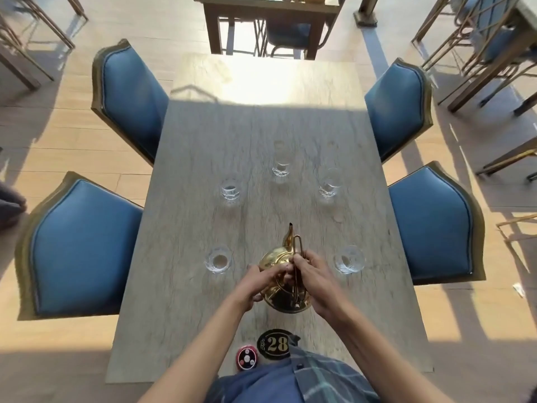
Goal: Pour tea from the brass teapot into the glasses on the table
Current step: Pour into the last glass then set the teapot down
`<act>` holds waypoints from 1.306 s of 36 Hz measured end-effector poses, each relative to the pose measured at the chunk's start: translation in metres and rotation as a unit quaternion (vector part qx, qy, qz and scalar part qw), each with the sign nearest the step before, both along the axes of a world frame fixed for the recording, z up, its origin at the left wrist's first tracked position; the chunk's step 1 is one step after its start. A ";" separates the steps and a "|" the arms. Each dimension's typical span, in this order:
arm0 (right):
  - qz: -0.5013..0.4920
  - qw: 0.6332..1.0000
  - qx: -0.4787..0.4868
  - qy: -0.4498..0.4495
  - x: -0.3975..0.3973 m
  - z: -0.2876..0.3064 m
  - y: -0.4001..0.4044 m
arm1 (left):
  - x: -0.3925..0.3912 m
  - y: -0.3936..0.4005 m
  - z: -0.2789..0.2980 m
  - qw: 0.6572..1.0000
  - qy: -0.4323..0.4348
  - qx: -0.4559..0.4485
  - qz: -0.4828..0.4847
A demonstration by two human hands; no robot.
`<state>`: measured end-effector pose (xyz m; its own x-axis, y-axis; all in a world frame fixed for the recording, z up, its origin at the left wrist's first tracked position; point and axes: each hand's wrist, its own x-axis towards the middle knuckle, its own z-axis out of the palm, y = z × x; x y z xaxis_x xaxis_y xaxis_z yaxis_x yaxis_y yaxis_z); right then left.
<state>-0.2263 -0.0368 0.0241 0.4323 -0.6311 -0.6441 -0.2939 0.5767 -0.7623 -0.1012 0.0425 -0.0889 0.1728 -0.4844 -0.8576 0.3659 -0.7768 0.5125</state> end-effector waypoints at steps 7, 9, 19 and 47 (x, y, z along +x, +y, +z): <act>0.010 1.000 -0.009 0.026 0.021 -0.017 -0.026 | 0.017 -0.023 -0.022 0.999 -0.020 0.027 0.027; 0.015 0.999 -0.028 0.039 0.028 -0.022 -0.035 | 0.022 -0.033 -0.014 0.999 -0.026 0.022 0.031; 0.033 0.997 -0.056 0.041 0.061 -0.030 -0.076 | 0.049 -0.074 -0.020 0.997 -0.043 0.012 0.064; 0.033 0.998 -0.047 0.025 0.091 -0.047 -0.109 | 0.055 -0.102 -0.028 0.993 -0.094 -0.001 0.076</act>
